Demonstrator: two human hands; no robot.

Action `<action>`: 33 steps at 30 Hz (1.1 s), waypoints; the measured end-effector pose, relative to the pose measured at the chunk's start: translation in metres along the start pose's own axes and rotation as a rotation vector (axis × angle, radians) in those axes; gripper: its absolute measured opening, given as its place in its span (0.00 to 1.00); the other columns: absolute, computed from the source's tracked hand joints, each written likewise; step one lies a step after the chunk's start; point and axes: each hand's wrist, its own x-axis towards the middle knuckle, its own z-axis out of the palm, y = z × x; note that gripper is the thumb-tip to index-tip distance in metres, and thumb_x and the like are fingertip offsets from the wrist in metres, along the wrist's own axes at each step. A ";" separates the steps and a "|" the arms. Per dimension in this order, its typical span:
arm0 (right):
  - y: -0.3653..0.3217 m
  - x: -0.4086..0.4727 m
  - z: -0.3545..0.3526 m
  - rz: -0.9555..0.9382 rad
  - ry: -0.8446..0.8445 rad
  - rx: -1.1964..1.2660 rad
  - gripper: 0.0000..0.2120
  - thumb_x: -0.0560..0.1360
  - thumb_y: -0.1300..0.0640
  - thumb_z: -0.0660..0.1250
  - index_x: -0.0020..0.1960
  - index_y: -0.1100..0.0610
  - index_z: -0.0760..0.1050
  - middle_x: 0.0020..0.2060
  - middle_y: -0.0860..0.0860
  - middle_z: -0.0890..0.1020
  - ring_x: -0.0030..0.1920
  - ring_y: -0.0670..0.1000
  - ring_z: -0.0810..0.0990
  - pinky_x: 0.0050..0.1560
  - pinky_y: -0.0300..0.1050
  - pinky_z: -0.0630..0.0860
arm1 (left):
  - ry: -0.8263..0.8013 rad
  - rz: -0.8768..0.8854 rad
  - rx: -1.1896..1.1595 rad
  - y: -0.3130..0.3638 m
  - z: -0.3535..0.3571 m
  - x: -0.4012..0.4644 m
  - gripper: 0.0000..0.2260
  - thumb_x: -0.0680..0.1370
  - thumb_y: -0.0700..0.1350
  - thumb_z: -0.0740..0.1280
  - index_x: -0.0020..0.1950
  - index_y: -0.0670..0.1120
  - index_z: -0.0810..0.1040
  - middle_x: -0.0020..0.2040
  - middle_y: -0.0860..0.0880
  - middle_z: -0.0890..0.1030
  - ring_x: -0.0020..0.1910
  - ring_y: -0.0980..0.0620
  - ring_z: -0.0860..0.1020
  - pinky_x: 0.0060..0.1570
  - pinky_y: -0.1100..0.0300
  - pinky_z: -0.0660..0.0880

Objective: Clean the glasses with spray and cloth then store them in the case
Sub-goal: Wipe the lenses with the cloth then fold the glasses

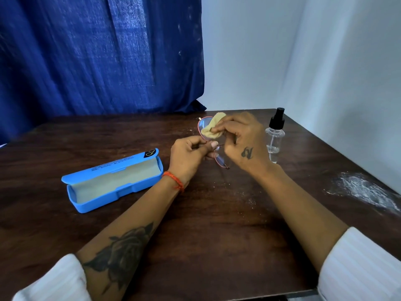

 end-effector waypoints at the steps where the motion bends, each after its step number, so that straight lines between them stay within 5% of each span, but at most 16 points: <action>1: 0.000 0.000 0.000 -0.017 0.023 -0.046 0.15 0.64 0.70 0.60 0.42 0.60 0.83 0.39 0.54 0.83 0.42 0.55 0.78 0.46 0.36 0.70 | -0.010 0.010 0.014 0.001 0.001 -0.001 0.02 0.73 0.35 0.68 0.42 0.39 0.80 0.35 0.43 0.80 0.31 0.57 0.79 0.36 0.65 0.77; 7: -0.012 -0.001 0.003 -0.148 -0.040 -0.098 0.19 0.67 0.67 0.58 0.53 0.61 0.81 0.46 0.57 0.81 0.49 0.54 0.75 0.54 0.33 0.65 | -0.015 0.055 0.079 -0.001 0.002 -0.002 0.05 0.73 0.35 0.68 0.39 0.44 0.81 0.32 0.49 0.81 0.32 0.56 0.79 0.37 0.62 0.77; 12: -0.009 -0.006 0.007 -0.139 -0.089 0.027 0.18 0.62 0.72 0.64 0.44 0.58 0.84 0.42 0.52 0.83 0.45 0.54 0.78 0.49 0.38 0.72 | 0.053 0.037 0.098 -0.004 -0.002 0.000 0.06 0.72 0.35 0.69 0.41 0.45 0.82 0.35 0.47 0.82 0.37 0.52 0.80 0.42 0.58 0.77; 16: -0.006 -0.004 0.002 -0.020 -0.065 0.117 0.13 0.60 0.71 0.65 0.35 0.58 0.83 0.37 0.51 0.83 0.41 0.52 0.79 0.43 0.44 0.76 | 0.030 -0.004 -0.002 -0.003 0.001 0.000 0.04 0.72 0.34 0.69 0.43 0.41 0.81 0.31 0.52 0.82 0.31 0.56 0.80 0.35 0.65 0.78; 20: 0.000 -0.002 -0.001 0.032 0.023 0.058 0.14 0.63 0.69 0.60 0.38 0.59 0.83 0.37 0.53 0.83 0.42 0.53 0.79 0.43 0.47 0.76 | 0.004 0.012 0.043 -0.002 0.000 0.001 0.02 0.72 0.36 0.68 0.43 0.37 0.80 0.35 0.42 0.81 0.34 0.51 0.79 0.38 0.61 0.78; 26: -0.008 -0.002 0.002 -0.066 0.023 -0.064 0.20 0.66 0.68 0.57 0.52 0.60 0.81 0.45 0.56 0.81 0.47 0.54 0.76 0.54 0.27 0.63 | -0.038 0.052 0.095 -0.002 0.002 -0.001 0.03 0.73 0.37 0.68 0.39 0.43 0.81 0.32 0.46 0.81 0.31 0.55 0.79 0.36 0.64 0.77; 30: -0.009 -0.006 0.006 -0.122 -0.123 0.014 0.22 0.64 0.70 0.58 0.51 0.58 0.82 0.46 0.54 0.81 0.49 0.53 0.75 0.53 0.30 0.66 | 0.033 0.057 0.129 -0.006 -0.004 0.002 0.02 0.71 0.40 0.70 0.40 0.46 0.82 0.35 0.44 0.83 0.37 0.47 0.81 0.44 0.50 0.78; 33: -0.007 -0.004 0.004 -0.075 -0.166 0.088 0.18 0.64 0.66 0.59 0.47 0.57 0.83 0.44 0.53 0.82 0.46 0.54 0.76 0.49 0.34 0.69 | 0.042 0.035 0.101 -0.005 -0.005 0.002 0.04 0.70 0.40 0.71 0.40 0.48 0.83 0.35 0.46 0.83 0.36 0.48 0.81 0.45 0.51 0.78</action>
